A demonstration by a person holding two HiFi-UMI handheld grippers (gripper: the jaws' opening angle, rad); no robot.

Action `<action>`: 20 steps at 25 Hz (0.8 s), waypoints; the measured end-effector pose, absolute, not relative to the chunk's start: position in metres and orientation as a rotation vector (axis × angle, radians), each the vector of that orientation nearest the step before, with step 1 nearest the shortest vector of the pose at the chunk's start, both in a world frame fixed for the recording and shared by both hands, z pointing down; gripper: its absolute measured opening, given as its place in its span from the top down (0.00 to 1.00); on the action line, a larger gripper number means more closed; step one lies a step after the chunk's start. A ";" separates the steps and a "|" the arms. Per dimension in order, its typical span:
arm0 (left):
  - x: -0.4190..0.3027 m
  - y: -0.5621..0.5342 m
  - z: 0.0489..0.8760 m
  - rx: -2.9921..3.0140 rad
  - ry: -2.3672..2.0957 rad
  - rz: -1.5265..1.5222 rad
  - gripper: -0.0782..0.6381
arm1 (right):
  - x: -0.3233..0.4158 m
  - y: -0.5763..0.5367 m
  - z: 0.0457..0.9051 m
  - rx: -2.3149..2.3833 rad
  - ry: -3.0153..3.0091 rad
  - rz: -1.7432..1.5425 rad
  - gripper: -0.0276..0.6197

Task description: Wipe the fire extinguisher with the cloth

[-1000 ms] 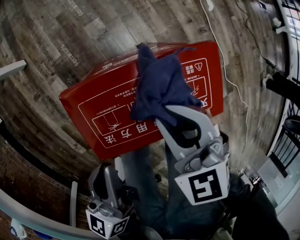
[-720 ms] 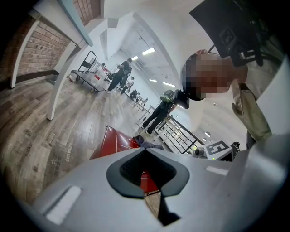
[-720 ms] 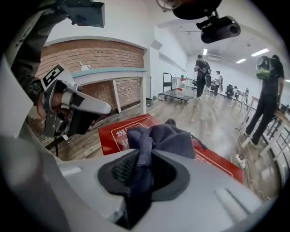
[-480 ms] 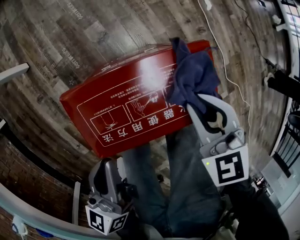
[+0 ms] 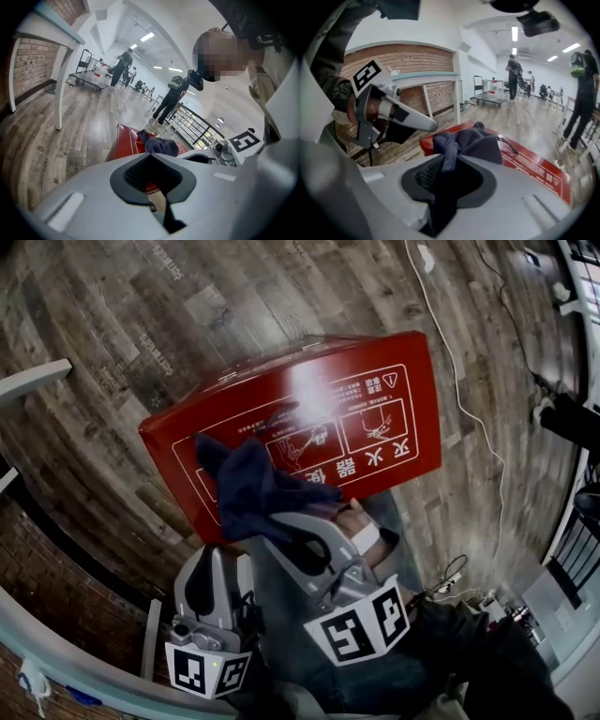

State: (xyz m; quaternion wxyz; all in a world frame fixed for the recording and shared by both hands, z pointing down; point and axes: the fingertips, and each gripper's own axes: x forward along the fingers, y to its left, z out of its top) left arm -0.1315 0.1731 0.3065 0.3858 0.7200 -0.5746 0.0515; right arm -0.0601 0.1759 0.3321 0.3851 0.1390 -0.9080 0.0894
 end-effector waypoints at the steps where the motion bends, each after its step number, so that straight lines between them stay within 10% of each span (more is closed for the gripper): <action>1: -0.132 0.174 0.307 1.829 -1.463 0.132 0.89 | -0.065 0.182 0.332 0.325 -2.324 0.211 0.85; 11: -0.122 0.170 0.303 1.832 -1.459 0.091 0.89 | 0.111 0.091 0.339 0.927 -2.076 0.375 0.85; 20: -0.049 0.157 0.293 1.953 -1.310 0.066 0.89 | 0.014 0.150 0.334 0.442 -2.285 0.310 0.85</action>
